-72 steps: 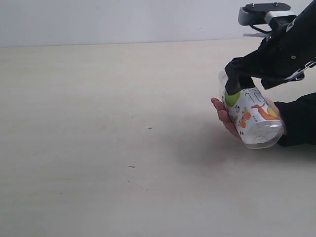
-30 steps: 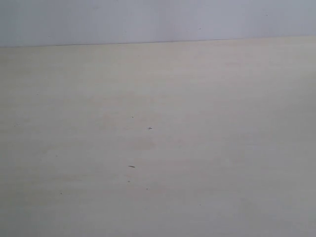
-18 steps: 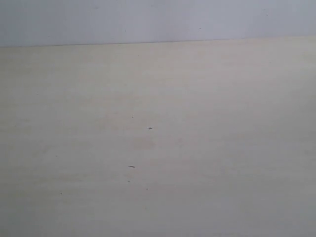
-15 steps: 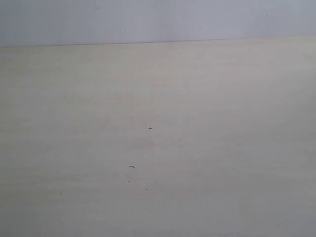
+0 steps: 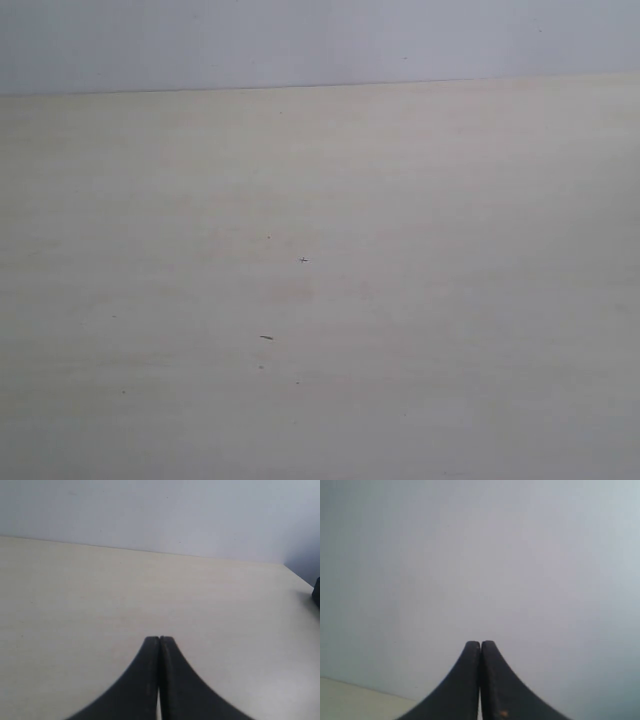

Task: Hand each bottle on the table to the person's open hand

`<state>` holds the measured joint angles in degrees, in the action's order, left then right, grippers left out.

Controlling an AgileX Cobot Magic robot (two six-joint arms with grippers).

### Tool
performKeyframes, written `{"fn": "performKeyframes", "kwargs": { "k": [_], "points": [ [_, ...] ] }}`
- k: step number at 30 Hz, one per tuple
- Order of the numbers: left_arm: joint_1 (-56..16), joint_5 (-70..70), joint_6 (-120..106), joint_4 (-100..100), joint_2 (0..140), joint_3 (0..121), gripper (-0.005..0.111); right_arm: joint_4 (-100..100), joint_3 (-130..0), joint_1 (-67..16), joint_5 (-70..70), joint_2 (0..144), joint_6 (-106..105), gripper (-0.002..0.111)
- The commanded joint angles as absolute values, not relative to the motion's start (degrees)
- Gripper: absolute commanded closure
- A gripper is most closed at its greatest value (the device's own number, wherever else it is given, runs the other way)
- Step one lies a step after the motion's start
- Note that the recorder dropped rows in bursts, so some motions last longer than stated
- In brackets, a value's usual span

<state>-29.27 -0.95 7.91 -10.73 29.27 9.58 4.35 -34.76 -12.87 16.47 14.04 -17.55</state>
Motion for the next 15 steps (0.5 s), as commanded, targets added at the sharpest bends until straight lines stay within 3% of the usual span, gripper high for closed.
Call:
{"fn": "performKeyframes", "kwargs": {
  "k": [1, 15],
  "points": [
    [-29.2, -1.3, 7.7, -10.8, 29.1, 9.4, 0.107, 4.0, -27.5, -6.9, 12.2, 9.3, -18.3, 0.108],
    [-29.2, -1.3, 7.7, -10.8, 29.1, 9.4, 0.107, 5.0, -12.4, -1.4, 10.6, 0.0, -13.1, 0.108]
  ]
}}
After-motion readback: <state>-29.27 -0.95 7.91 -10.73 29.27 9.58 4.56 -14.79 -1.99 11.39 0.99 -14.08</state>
